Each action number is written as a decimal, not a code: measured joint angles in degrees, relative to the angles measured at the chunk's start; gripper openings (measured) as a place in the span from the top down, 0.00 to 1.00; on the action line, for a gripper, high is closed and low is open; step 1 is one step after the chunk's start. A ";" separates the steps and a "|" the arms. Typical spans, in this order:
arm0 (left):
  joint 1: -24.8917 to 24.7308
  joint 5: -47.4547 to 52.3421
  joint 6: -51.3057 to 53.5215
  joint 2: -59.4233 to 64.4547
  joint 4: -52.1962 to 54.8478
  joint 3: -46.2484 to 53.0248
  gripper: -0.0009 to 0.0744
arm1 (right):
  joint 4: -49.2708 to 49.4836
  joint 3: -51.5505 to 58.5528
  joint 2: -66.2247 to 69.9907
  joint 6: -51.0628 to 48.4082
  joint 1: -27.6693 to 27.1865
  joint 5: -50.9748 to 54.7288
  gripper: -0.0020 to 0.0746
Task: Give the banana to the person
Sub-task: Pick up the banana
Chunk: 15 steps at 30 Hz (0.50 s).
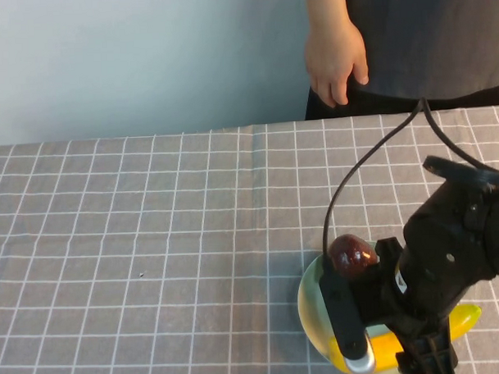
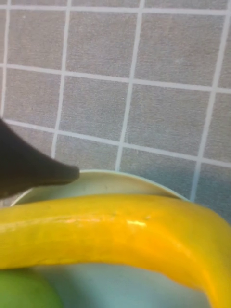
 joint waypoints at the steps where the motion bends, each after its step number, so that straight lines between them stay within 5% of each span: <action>1: 0.00 0.00 0.00 0.00 0.00 0.00 0.99 | -0.27 0.42 0.00 -0.04 0.00 -0.38 0.22; 15: 0.00 0.00 0.00 0.00 0.00 0.00 0.99 | -0.99 0.89 5.10 0.20 -1.51 -4.42 0.22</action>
